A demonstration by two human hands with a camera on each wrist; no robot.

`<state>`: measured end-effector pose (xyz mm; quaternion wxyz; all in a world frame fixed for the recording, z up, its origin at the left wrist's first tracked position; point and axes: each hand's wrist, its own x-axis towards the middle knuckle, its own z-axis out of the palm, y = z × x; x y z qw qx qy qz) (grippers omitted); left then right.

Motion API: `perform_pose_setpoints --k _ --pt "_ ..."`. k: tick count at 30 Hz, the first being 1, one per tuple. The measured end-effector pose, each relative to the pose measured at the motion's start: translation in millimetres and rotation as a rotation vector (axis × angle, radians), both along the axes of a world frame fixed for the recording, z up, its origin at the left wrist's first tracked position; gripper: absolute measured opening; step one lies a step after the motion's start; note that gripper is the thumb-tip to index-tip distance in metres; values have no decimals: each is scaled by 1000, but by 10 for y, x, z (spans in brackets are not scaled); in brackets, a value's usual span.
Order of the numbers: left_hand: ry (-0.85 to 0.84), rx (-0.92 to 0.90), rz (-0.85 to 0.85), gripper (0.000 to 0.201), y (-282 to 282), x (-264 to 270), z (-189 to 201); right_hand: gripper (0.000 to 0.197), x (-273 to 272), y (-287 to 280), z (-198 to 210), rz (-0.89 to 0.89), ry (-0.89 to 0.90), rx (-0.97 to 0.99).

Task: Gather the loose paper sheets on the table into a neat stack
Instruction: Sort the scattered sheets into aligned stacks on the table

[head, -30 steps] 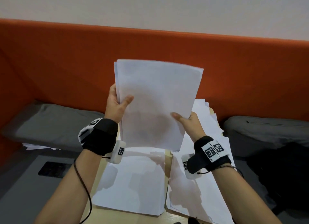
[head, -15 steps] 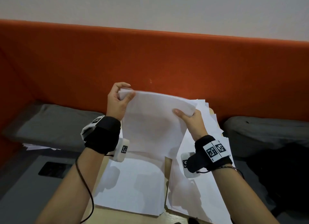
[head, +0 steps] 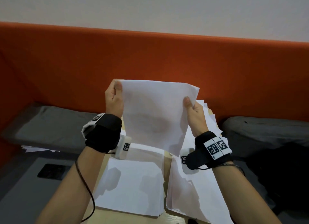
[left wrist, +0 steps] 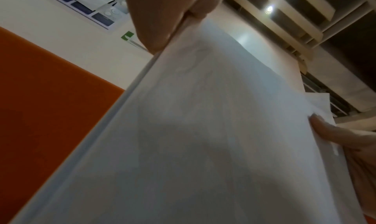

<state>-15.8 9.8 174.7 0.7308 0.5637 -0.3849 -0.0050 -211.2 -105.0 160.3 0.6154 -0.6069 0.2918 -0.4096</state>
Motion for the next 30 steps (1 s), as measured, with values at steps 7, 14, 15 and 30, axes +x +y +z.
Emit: perform_pose_setpoints --k 7,14,15,30 --pt "178 90 -94 20 5 -20 -321 12 -115 -5 127 43 -114 -72" --pt "185 57 -110 16 3 -121 -262 25 -209 18 -271 85 83 -48" --pt "164 61 -115 16 -4 -145 -240 24 -209 16 -265 64 67 -53" --pt "123 275 -175 25 -177 -497 -767 32 -445 -155 -796 -42 249 55"
